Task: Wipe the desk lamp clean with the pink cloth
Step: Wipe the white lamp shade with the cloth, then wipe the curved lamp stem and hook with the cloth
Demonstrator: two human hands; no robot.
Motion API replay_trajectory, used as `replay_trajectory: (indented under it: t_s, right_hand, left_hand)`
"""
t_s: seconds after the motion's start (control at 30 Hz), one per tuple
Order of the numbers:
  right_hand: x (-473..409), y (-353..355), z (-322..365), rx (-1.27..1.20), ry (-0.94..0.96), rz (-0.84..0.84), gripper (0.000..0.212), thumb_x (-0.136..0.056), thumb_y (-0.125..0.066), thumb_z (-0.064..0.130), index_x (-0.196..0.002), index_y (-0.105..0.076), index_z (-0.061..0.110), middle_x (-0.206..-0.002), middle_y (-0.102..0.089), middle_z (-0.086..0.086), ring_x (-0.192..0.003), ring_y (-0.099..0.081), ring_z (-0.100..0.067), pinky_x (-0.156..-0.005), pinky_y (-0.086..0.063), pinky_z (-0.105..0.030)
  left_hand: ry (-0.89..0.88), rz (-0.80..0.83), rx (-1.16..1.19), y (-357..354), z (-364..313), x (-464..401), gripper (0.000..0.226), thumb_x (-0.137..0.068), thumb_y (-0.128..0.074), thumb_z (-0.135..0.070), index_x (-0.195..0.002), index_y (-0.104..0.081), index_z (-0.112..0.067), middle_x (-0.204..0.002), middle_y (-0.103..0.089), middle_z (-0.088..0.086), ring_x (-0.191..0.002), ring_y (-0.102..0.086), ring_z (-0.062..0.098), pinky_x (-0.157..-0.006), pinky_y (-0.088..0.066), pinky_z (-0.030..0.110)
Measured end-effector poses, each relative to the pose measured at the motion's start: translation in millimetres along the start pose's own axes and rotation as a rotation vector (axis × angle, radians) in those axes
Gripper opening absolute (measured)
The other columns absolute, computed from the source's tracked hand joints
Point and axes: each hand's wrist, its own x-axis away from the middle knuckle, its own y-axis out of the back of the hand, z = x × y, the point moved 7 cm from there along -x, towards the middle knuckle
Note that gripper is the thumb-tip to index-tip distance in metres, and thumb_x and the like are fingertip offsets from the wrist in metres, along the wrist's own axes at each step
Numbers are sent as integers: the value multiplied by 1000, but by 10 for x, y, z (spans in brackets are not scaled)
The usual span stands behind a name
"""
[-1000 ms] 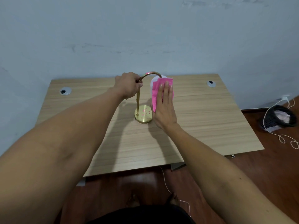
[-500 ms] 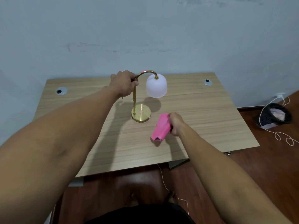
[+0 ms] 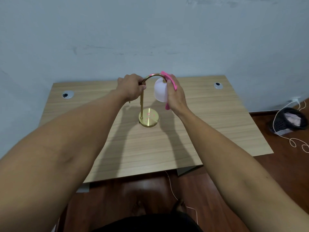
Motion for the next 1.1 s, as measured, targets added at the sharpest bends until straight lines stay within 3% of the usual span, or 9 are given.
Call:
replay_trajectory:
  t_s: [0.13,0.37,0.53,0.6,0.67,0.77,0.9,1.0,1.1]
  right_hand:
    - [-117,61,-322,-255,-329,-69,35,-98,-44,54,-120,-71,47,-123,-66,-1,-84,-73,-40,-45,-53,-36]
    - [42,100,-772,-379,-511,-295,55,-101,-39,55,-132,-66,19,-103,-70,-12,-79,-76,-26,-73,-58,-42]
    - [239,-228,-295,27,128,-224,57,-114,-28,39,-168,-15,26,-175,-11,9,-162,-6,-10,-132,-9,-38]
    - [286,-325,-425,48,38,-232,64,-112,-27,44,-168,0,28,-176,4,8,-163,-1,-16,-132,-8,-49]
    - [317,-336,-604,-12,-43,-203,63,-107,-27,63,-161,5,55,-174,-8,16,-149,-39,-37,-113,-41,-64]
    - [390,-194,-826,-190,-400,-149,55,-103,-27,67,-155,-33,50,-122,-58,0,-70,-72,-40,-65,-63,-35]
    - [354,169,-858,-370,-654,-368,55,-100,-36,64,-99,-57,13,-98,-69,-10,-87,-68,-32,-101,-56,-50]
    - [164,365,-582,-248,-520,-437,95,-75,-29,100,-127,-61,27,-117,-68,4,-109,-70,-38,-103,-53,-60]
    - [90,351,23,-175,-280,-369,72,-85,-27,92,-143,-49,55,-150,-55,19,-127,-64,-29,-85,-61,-49]
  left_hand:
    - [-4,5,-10,-1,-6,-3,16,-96,-56,-33,-95,-70,-25,-85,-67,-6,-103,-60,27,-94,-33,40]
    - [-8,14,-1,-10,13,-13,14,-96,-56,-32,-90,-67,-28,-85,-68,-5,-101,-60,27,-94,-33,41]
    - [-6,18,0,5,14,-8,13,-95,-56,-33,-88,-66,-29,-84,-68,-5,-99,-60,26,-94,-33,41]
    - [-4,21,1,8,8,-8,13,-95,-56,-33,-87,-65,-30,-83,-68,-5,-99,-61,26,-93,-33,41]
    - [2,23,-2,24,-18,4,13,-95,-57,-33,-88,-67,-28,-82,-67,-5,-99,-60,26,-94,-33,41]
    - [20,41,33,37,18,7,15,-92,-61,-36,-92,-73,-25,-82,-68,-6,-98,-61,25,-95,-36,41]
    - [96,27,325,29,247,61,48,-71,-83,-44,-111,-70,-22,-104,-69,-1,-99,-65,21,-91,-50,37]
    - [236,28,483,-84,551,201,91,-62,-94,-36,-140,-52,-15,-120,-56,3,-103,-61,20,-94,-48,32]
    - [295,16,532,-246,843,260,75,-56,-95,-36,-120,-65,-11,-96,-62,1,-89,-61,19,-89,-52,34]
